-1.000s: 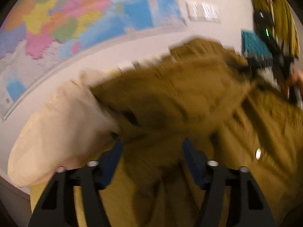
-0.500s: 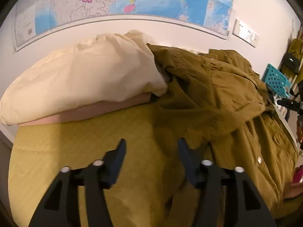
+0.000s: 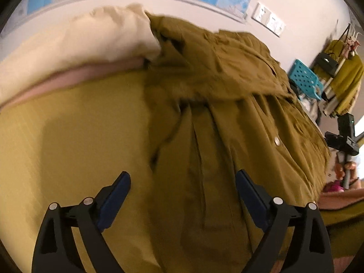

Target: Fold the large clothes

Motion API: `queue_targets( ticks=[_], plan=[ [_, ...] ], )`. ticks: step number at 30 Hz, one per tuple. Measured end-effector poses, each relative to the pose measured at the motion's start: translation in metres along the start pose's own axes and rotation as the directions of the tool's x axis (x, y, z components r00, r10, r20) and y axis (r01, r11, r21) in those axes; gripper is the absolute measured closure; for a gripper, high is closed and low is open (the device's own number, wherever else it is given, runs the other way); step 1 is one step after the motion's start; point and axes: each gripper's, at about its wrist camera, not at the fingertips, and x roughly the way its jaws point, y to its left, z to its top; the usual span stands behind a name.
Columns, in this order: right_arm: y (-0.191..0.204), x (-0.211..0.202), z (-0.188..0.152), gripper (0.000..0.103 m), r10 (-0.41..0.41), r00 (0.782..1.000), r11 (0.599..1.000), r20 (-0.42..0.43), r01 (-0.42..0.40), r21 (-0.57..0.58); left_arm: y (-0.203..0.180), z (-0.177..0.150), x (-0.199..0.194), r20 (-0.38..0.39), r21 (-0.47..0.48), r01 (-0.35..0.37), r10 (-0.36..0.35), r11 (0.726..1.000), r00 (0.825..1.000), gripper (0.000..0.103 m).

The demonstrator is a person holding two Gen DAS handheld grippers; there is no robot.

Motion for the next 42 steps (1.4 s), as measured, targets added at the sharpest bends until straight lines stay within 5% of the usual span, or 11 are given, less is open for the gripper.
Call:
queue_targets(
  ticks=[7, 9, 11, 12, 13, 16, 23, 31, 34, 36, 42],
  plan=[
    [0.034, 0.007, -0.034, 0.005, 0.136, 0.989, 0.985, -0.051, -0.140, -0.097, -0.025, -0.018, -0.002, -0.018, 0.042, 0.121, -0.121, 0.992, 0.993, 0.007],
    [0.041, 0.010, -0.037, 0.029, 0.141, 0.989, 0.982, -0.050, -0.146, -0.117, -0.033, -0.021, -0.001, -0.018, 0.057, 0.141, -0.140, 0.988, 0.990, 0.007],
    [0.042, 0.019, -0.036, 0.063, 0.195, 0.978, 0.977, -0.074, -0.200, -0.069, -0.038, -0.019, 0.001, -0.005, 0.045, 0.143, -0.143, 0.989, 0.990, 0.025],
    [0.043, 0.022, -0.034, 0.076, 0.207, 0.975, 0.976, -0.078, -0.211, -0.057, -0.040, -0.017, 0.002, -0.003, 0.030, 0.120, -0.120, 0.992, 0.993, 0.054],
    [0.044, 0.020, -0.032, 0.077, 0.221, 0.973, 0.973, -0.064, -0.225, -0.050, -0.039, -0.015, 0.003, -0.009, 0.007, 0.101, -0.100, 0.995, 0.995, 0.076],
    [0.053, -0.010, -0.021, 0.083, 0.281, 0.959, 0.958, 0.038, -0.278, -0.065, -0.035, -0.002, -0.009, 0.032, -0.067, 0.133, -0.132, 0.989, 0.991, 0.092],
    [0.085, -0.117, -0.007, 0.088, 0.356, 0.887, 0.929, 0.294, -0.301, -0.214, -0.050, 0.009, -0.046, 0.124, -0.034, 0.246, -0.240, 0.969, 0.963, 0.088],
    [0.022, -0.053, -0.033, 0.079, 0.274, 0.953, 0.960, 0.126, -0.278, 0.012, -0.018, -0.017, 0.006, -0.046, -0.136, 0.189, -0.197, 0.973, 0.979, 0.068],
    [0.003, -0.040, -0.043, 0.052, 0.284, 0.954, 0.954, 0.096, -0.291, 0.067, -0.019, -0.017, 0.000, -0.048, -0.120, 0.228, -0.235, 0.966, 0.971, 0.030],
    [-0.002, -0.036, -0.046, 0.022, 0.277, 0.957, 0.956, 0.092, -0.283, 0.073, -0.025, -0.017, 0.000, -0.060, -0.081, 0.213, -0.218, 0.974, 0.974, 0.024],
    [-0.003, -0.016, -0.054, 0.038, 0.318, 0.948, 0.945, 0.030, -0.319, 0.070, -0.050, -0.015, 0.018, -0.069, -0.021, 0.252, -0.253, 0.967, 0.965, 0.014]
  ],
)
